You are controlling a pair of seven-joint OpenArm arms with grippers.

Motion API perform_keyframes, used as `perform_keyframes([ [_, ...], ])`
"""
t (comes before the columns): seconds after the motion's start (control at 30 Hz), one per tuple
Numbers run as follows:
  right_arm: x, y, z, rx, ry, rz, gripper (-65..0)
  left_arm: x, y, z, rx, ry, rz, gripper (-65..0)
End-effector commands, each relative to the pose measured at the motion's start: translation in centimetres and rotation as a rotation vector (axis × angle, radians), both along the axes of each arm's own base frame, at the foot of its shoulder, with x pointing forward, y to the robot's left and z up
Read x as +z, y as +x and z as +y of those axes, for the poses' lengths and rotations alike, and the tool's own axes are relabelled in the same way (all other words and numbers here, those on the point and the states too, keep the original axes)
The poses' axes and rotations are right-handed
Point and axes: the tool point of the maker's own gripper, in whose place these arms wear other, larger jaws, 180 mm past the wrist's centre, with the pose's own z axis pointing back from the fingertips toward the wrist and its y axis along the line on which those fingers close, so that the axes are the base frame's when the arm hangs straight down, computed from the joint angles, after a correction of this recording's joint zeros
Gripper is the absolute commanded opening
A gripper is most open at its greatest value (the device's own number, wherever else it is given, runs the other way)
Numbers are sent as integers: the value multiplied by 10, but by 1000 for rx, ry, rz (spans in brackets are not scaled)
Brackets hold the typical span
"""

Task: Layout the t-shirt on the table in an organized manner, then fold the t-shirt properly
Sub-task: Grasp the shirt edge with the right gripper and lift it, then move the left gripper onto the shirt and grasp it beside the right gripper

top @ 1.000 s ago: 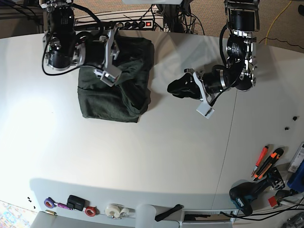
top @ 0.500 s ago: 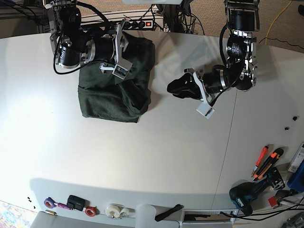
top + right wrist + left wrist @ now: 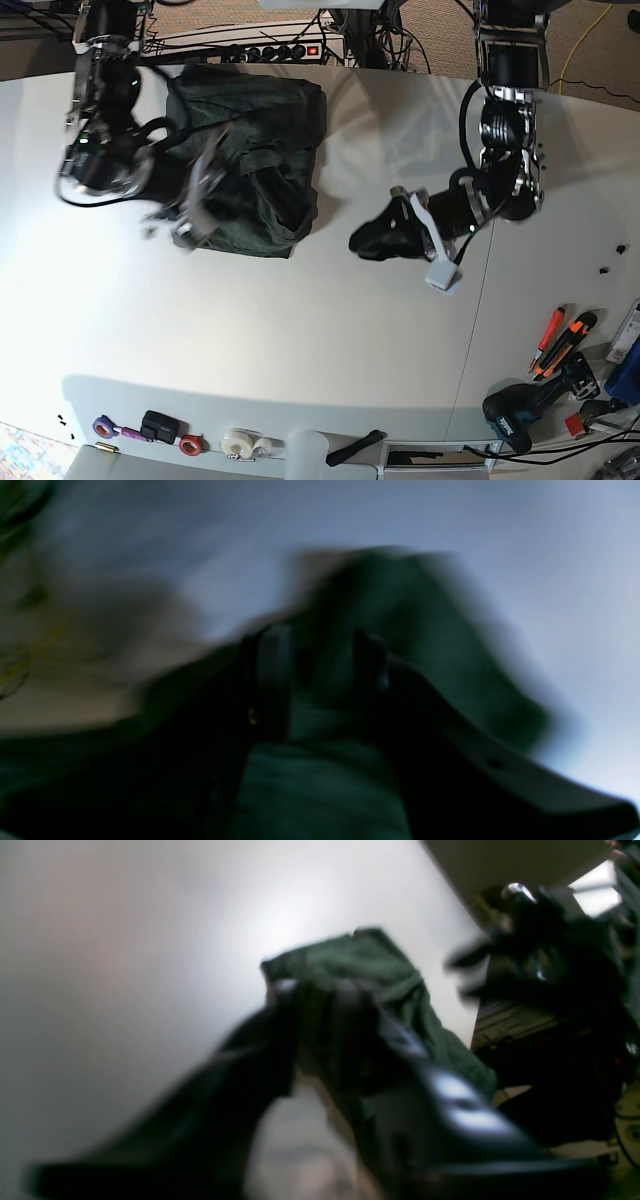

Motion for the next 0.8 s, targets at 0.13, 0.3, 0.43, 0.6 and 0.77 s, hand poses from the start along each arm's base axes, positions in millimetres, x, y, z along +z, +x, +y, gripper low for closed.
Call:
perform_keyframes([
  [0.13, 26, 31, -67, -243, 7, -129, -650, 33, -23, -65, -252, -16, -59, -650],
  [0.3, -11, 37, -97, -372, 65, -10, -650, 31, -96, -152, -577, 67, -115, -650],
  [0.43, -18, 46, -97, -366, 150, 0, -650, 21, -124, -199, -639, 191, -139, -650],
  [0.6, -3, 49, -69, -244, 235, 37, -650, -7, -131, -218, -585, 403, -151, -650],
  [0.77, -13, 44, -34, -130, 227, 96, -650, -36, -124, -211, -490, 641, -176, -650],
])
